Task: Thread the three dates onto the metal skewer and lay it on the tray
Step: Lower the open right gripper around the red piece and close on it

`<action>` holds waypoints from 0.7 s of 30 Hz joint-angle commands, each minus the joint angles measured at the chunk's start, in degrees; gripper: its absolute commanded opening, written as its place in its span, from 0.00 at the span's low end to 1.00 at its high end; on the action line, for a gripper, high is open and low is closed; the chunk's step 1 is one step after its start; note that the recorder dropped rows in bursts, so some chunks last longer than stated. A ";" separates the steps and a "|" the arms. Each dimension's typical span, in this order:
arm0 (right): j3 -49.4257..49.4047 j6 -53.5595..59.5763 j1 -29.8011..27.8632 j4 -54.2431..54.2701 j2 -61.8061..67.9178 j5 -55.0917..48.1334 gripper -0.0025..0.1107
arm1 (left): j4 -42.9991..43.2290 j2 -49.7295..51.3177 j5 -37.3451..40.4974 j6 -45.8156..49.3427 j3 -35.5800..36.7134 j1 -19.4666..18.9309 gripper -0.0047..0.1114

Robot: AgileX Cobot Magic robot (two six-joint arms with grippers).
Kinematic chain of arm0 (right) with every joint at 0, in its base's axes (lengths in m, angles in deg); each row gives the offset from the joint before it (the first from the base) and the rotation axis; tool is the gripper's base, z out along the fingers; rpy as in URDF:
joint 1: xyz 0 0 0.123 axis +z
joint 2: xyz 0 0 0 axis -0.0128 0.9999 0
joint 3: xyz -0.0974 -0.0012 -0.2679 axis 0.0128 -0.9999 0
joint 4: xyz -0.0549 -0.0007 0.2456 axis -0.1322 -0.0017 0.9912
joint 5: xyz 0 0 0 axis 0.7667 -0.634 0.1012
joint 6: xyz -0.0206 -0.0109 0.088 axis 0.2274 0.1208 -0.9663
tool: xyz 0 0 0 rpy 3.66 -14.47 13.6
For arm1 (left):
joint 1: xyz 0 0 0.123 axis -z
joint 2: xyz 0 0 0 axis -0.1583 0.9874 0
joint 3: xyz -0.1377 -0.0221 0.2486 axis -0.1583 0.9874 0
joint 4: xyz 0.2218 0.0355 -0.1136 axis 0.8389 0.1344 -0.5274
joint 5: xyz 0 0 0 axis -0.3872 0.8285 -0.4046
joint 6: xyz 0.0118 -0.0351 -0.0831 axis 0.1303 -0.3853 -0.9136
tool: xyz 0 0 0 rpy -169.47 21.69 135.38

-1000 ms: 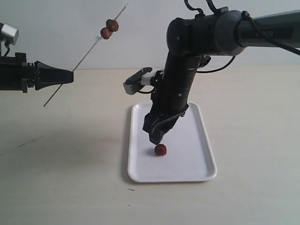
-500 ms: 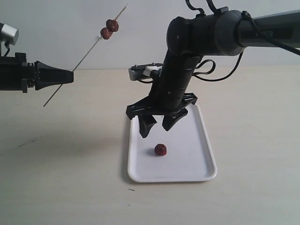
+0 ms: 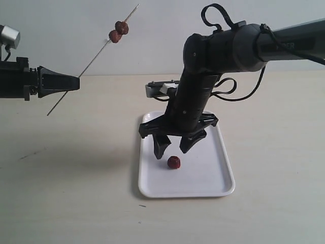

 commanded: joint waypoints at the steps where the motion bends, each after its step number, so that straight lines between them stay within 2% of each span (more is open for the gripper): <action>1: -0.23 -1.31 0.12 -0.16 -0.42 1.89 0.57 | -0.90 -0.39 0.93 0.26 0.05 -0.21 0.04; 21: -0.23 -7.78 0.12 -0.98 1.53 0.98 0.57 | -0.65 -0.39 0.93 0.16 0.15 -0.21 0.04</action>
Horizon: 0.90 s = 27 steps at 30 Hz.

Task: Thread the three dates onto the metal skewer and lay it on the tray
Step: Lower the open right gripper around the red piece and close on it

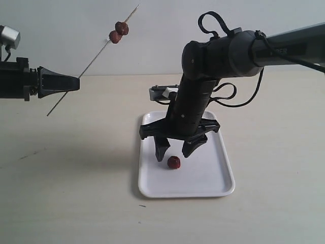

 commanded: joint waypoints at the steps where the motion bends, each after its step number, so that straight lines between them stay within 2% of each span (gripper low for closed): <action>1: -0.23 -2.56 0.12 0.11 -0.04 -0.11 0.57 | -1.00 -0.39 0.93 0.16 0.15 -0.21 0.04; 17: -3.53 -6.04 0.12 0.53 0.34 4.65 0.56 | -0.93 -0.39 0.93 0.03 0.15 -0.21 0.04; 23: -3.53 -5.97 0.12 0.10 0.34 4.44 0.46 | -0.93 -0.39 0.93 0.03 0.15 -0.21 0.04; 27: -3.53 -7.08 0.12 0.10 0.34 4.47 0.46 | -0.93 -0.39 0.93 -0.09 0.15 -0.21 0.04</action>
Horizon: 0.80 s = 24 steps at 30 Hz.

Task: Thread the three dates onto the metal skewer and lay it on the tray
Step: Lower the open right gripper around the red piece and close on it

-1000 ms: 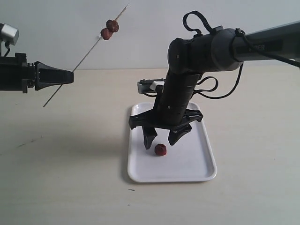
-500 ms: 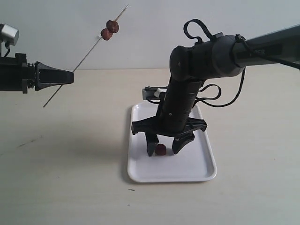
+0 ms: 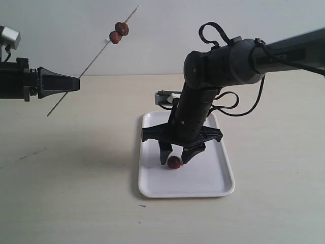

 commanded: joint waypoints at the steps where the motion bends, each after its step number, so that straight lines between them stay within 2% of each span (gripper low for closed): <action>1: -0.14 -0.86 0.12 -0.45 0.21 -0.12 0.46 | -0.93 -0.39 0.84 -0.09 0.02 -0.21 0.04; 13: -0.14 -1.15 0.12 -0.96 2.70 -1.65 0.45 | -0.93 -0.39 0.84 -0.09 0.02 -0.21 0.04; 24: -0.14 -1.15 0.12 -1.37 2.84 -1.65 0.35 | -0.93 -0.39 0.84 -0.09 0.02 -0.21 0.04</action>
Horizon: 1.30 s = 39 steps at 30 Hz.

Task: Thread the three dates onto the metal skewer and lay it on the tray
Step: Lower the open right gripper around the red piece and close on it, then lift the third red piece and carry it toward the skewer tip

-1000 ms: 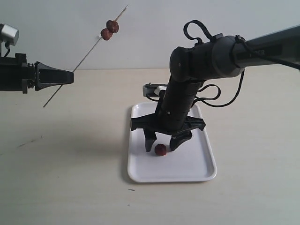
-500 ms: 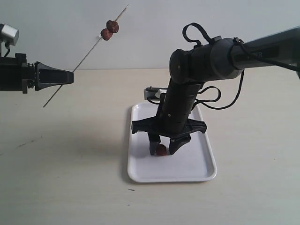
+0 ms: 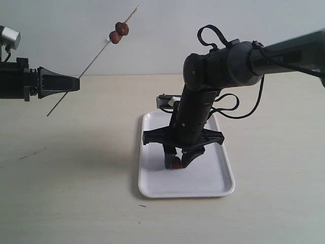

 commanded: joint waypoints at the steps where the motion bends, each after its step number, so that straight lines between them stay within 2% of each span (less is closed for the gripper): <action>1: -0.35 -0.14 0.12 -0.79 1.59 0.16 0.34 | -0.82 -0.39 0.84 -0.09 0.02 -0.21 0.04; 5: -0.35 -0.14 0.12 -0.79 1.59 0.16 0.30 | -0.82 -0.39 0.84 -0.09 0.02 -0.21 0.04; 18: -0.35 4.86 -0.25 -1.08 -0.73 -0.03 0.30 | 0.22 -0.39 0.84 -0.20 0.02 -0.21 0.04; 28: -0.35 9.98 -8.74 1.51 -8.79 -0.03 0.28 | 2.40 -0.29 0.84 -0.18 0.02 -0.21 0.04; 33: -0.35 23.89 -16.43 16.28 -10.42 -1.38 0.28 | 7.55 -0.29 0.84 0.41 0.02 0.23 0.04; 36: -0.35 33.38 -21.22 27.56 -10.30 -2.63 0.28 | 13.74 -0.29 -6.68 0.53 0.02 2.06 0.04; 37: -0.35 39.20 -23.95 34.49 -10.30 -4.47 0.28 | 17.44 -0.29 -10.09 1.52 0.02 3.84 0.04; 39: -0.35 44.41 -27.87 41.19 -10.30 -8.88 0.28 | 20.44 -0.29 -12.58 5.38 0.02 6.33 0.04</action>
